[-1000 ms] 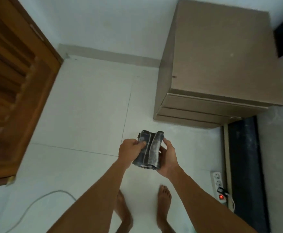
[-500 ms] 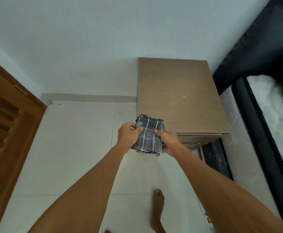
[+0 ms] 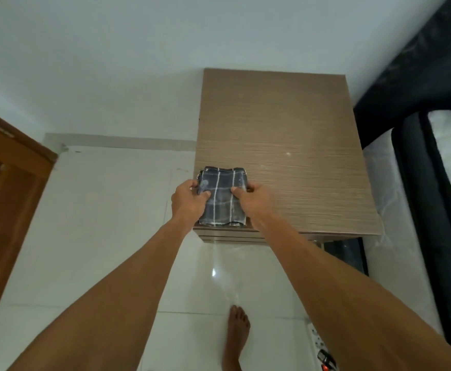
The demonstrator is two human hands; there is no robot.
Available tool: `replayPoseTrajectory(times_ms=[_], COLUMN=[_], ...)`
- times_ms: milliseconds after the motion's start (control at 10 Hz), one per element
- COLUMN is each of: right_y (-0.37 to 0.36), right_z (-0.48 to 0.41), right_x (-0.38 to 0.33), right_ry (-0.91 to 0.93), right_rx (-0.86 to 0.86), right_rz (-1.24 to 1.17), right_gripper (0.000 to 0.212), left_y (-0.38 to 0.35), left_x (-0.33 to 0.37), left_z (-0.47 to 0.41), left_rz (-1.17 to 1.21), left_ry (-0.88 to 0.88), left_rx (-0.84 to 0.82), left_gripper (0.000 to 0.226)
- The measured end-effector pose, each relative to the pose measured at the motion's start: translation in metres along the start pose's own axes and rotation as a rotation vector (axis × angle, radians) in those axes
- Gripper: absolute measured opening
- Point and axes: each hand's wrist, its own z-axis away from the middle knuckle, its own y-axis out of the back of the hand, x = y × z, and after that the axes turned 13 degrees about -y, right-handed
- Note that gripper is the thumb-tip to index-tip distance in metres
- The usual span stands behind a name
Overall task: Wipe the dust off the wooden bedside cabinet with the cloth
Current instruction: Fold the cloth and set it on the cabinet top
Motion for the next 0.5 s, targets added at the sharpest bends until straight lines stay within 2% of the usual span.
replayPoseTrajectory(times_ms=[100,300,400,500], right_y=[0.001,0.002,0.012,0.037], right_z=[-0.004,-0.007,0.002,0.027], right_x=[0.002,0.007,0.0,0.021], right_ry=[0.054,0.11,0.113,0.112], right_rx=[0.001,0.133,0.151,0.21], right_rz=[0.067,0.367,0.408,0.39], right_gripper=[0.015,0.012,0.025,0.025], left_y=[-0.004,-0.008,0.0,0.023], left_x=[-0.009,-0.012,-0.006,-0.03], left_z=[-0.005,-0.006,0.006,0.053], left_rz=[-0.049,-0.237,-0.274,-0.16], left_ry=[0.022,-0.03,-0.093,-0.148], left_rx=[0.018,0.063,0.126,0.157], left_gripper=[0.015,0.024,0.039,0.039])
